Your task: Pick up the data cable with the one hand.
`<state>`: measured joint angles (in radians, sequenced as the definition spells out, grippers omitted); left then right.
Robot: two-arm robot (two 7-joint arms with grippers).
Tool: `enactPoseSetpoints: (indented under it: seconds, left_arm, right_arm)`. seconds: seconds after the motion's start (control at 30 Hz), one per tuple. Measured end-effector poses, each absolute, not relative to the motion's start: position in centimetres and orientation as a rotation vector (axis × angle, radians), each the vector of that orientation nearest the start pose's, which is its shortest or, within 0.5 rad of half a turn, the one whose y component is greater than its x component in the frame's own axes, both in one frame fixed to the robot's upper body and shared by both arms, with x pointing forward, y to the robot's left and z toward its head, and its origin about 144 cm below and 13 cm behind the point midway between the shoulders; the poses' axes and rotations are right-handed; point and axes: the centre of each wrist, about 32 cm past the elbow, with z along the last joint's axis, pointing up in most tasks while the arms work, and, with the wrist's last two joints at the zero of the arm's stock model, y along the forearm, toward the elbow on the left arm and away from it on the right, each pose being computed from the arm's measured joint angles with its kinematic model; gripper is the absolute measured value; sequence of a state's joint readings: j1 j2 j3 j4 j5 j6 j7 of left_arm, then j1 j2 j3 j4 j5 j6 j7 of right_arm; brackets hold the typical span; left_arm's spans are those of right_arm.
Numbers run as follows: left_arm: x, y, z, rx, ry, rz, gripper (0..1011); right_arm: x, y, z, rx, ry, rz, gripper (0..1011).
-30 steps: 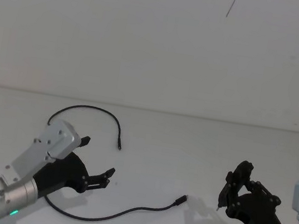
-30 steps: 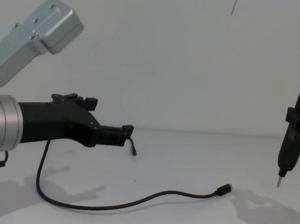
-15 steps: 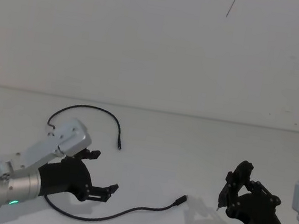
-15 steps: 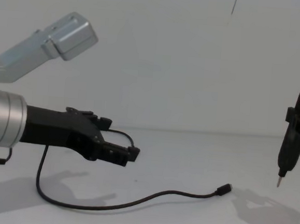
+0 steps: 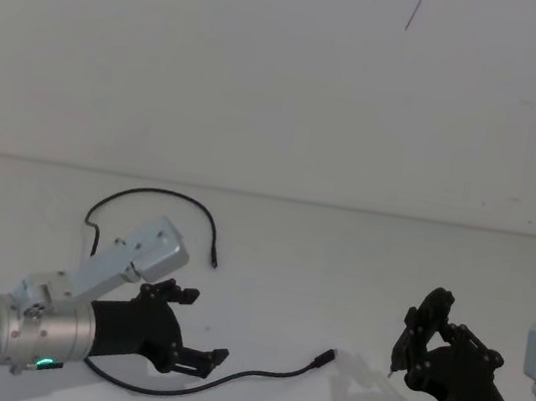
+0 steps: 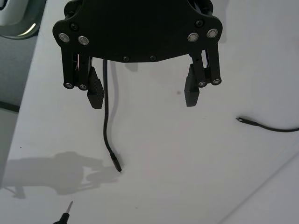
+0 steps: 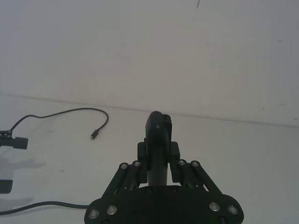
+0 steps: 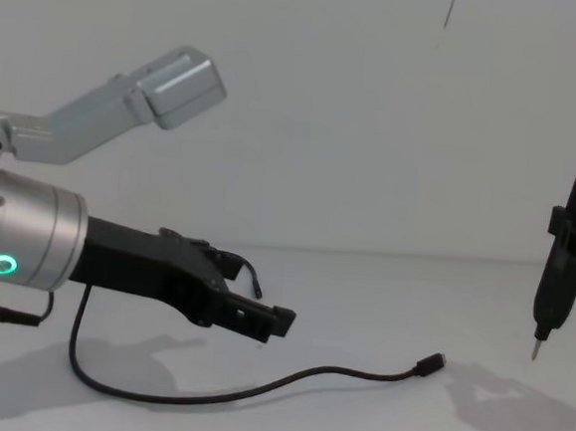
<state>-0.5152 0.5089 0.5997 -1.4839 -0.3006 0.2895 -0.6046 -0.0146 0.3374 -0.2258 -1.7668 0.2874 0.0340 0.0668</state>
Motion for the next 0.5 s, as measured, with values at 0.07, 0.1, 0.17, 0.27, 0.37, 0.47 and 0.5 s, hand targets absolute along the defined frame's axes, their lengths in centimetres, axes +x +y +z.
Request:
enactPoseSetpoints:
  seconds: [0.07,0.1,0.17,0.27,0.37,0.47,0.5]
  left_arm:
    - [55.1,22.4,124.5,0.417,-0.098,0.56,1001]
    - [55.1,22.3,124.4,0.419,-0.096,0.559,1001]
    - [55.1,22.1,124.4,0.423,-0.09,0.556,1001]
    - [55.2,21.7,124.3,0.429,-0.08,0.553,1001]
    - [55.2,21.3,124.2,0.434,-0.073,0.554,1001]
    - [55.2,20.9,124.1,0.439,-0.067,0.555,1001]
    - [55.2,20.7,124.0,0.442,-0.066,0.557,1001]
  right_arm:
    - [44.3,-23.7,118.9,0.026,-0.075,-1.229,263]
    - [44.3,-23.7,118.9,0.026,-0.075,-1.229,263]
    - [44.3,-23.7,118.9,0.026,-0.075,-1.229,263]
    - [44.3,-23.7,118.9,0.026,-0.075,-1.229,263]
    - [44.3,-23.7,118.9,0.026,-0.075,-1.229,263]
    - [44.3,-23.7,118.9,0.026,-0.075,-1.229,263]
    - [44.3,-23.7,118.9,0.026,-0.075,-1.23,263]
